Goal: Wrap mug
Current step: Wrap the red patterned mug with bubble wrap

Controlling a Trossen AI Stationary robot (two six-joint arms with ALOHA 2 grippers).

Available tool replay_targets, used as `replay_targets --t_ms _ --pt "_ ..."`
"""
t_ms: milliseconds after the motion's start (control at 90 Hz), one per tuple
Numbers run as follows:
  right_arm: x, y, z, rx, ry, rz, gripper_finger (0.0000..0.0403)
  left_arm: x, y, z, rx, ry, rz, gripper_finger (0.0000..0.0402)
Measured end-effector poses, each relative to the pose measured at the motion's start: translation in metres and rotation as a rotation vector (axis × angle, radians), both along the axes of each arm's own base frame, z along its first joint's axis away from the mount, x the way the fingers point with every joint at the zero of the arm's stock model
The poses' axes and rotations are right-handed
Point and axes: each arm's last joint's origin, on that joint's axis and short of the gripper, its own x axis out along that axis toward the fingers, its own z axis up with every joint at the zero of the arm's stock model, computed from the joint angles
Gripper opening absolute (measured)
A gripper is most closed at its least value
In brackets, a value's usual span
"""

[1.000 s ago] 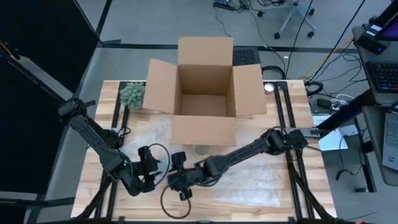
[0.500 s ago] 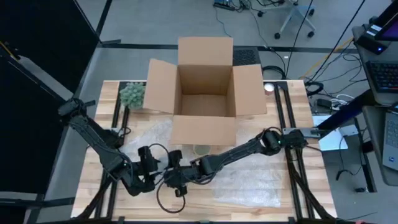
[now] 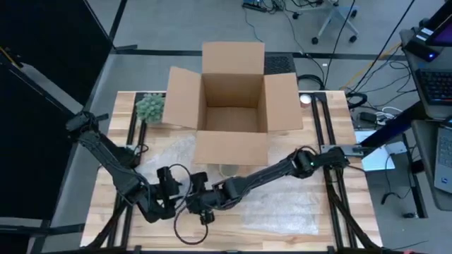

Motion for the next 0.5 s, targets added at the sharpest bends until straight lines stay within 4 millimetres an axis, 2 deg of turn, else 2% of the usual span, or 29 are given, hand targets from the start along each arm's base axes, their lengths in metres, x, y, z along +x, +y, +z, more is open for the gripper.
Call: replay_targets --t_ms 278,500 --pt "0.006 -0.014 -0.008 -0.041 0.025 0.005 0.0163 0.000 0.000 0.000 -0.006 -0.005 0.000 0.0205" --pt "0.008 -0.027 -0.015 -0.010 0.062 0.048 0.0157 0.001 -0.001 0.001 -0.019 -0.013 -0.001 0.0205"
